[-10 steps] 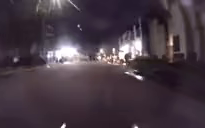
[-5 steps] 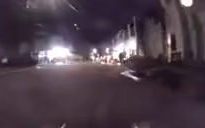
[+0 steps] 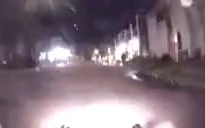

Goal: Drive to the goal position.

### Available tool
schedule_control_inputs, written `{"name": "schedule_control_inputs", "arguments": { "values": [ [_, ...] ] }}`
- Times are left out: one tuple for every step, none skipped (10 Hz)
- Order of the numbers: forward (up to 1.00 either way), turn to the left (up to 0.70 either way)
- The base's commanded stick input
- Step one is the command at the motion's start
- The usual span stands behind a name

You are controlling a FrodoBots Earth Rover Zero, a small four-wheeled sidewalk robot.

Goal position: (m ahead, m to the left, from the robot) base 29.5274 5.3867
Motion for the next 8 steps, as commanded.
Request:
{"name": "schedule_control_inputs", "arguments": {
  "values": [
    [1.0, 0.0],
    [1.0, 0.0],
    [1.0, 0.0],
    [1.0, 0.0],
    [1.0, 0.0],
    [1.0, 0.0],
    [1.0, 0.0],
    [1.0, 0.0]
  ]
}}
